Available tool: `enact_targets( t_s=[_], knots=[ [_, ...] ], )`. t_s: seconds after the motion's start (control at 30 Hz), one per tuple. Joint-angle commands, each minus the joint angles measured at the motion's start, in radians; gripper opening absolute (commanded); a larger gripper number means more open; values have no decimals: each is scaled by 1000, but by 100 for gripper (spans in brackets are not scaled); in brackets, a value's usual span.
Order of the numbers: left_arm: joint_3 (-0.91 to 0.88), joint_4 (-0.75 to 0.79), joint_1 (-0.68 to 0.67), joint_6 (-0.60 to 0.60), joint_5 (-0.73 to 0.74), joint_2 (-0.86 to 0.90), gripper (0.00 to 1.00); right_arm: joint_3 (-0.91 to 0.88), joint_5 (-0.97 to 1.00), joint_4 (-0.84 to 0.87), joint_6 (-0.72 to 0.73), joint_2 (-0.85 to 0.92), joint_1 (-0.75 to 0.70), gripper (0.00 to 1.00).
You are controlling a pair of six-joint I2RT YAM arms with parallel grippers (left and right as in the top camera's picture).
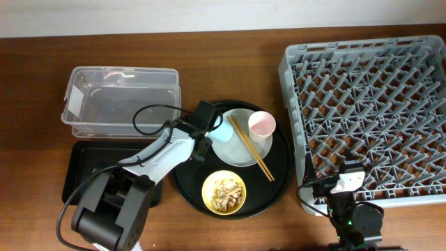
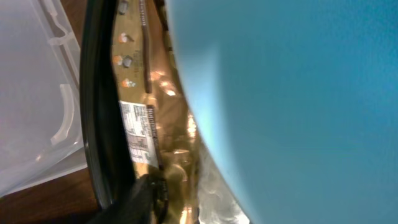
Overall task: Sort waste into correct bins and load items into the dishwasher rack
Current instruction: 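Grasp the gold wrapper and tissue on the round tray with left gripper, then carry the wrapper to the clear bin and release it with left gripper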
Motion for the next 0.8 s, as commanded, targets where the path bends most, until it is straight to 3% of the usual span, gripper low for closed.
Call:
enact_targets(
  t_s=[0.0,0.27,0.5,0.77],
  knots=[
    [3,-1,4,-5,12,13,34,-5,5,-5,-3,-8,5,99],
    [4,-4,3,-5,13,12,0,-5,5,-5,-3,-8,5,99],
    [34,-50,3,-5,12,-37,0,-5,5,-4,-3,-8,5,99],
    [92,-250,3,-69,16,-211,0,-5,5,-5,-3,-8,5,99]
  ],
)
